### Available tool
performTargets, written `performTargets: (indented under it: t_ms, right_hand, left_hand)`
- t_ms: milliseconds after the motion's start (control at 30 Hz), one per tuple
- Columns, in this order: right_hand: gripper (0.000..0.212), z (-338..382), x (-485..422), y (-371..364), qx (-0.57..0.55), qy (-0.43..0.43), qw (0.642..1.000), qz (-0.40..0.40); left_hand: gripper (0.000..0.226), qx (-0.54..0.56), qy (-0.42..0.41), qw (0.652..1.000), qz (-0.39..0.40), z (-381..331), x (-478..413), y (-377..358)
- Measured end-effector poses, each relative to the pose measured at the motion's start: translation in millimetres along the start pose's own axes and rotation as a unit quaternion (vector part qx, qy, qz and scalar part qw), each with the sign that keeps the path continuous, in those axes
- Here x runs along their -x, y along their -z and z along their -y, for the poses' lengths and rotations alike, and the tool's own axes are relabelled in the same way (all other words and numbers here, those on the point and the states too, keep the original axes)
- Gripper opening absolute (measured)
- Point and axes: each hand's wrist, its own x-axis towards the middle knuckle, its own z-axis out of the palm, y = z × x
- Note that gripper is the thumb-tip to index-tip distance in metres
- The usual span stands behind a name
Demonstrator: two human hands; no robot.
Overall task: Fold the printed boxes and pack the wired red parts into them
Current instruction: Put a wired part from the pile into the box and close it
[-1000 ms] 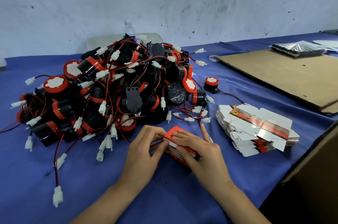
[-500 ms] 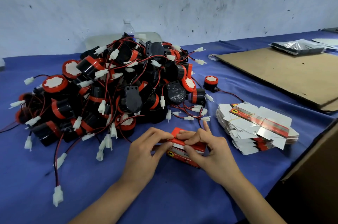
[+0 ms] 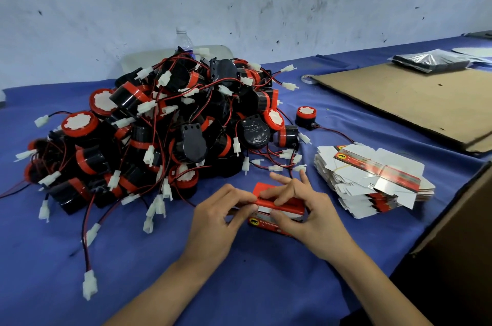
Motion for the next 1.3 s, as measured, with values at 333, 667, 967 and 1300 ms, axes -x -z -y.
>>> performTargets:
  t_ms: [333, 667, 967, 1300]
  right_hand:
    - [0.040, -4, 2, -1, 0.196, 0.041, 0.977, 0.080]
    - [0.040, -5, 3, 2, 0.256, 0.053, 0.958, 0.116]
    - [0.034, 12, 7, 2, 0.055, 0.035, 0.997, -0.036]
    - [0.054, 14, 7, 4, 0.108, 0.075, 0.991, -0.028]
  left_hand:
    - [0.017, 0.046, -0.017, 0.998, 0.033, 9, -2, 5]
    - [0.011, 0.006, -0.053, 0.995, 0.086, 16, -4, 12]
    - [0.054, -0.034, -0.056, 0.991, 0.120, 8, 1, 10]
    - [0.049, 0.010, 0.030, 0.997, 0.072, 4, 4, 16]
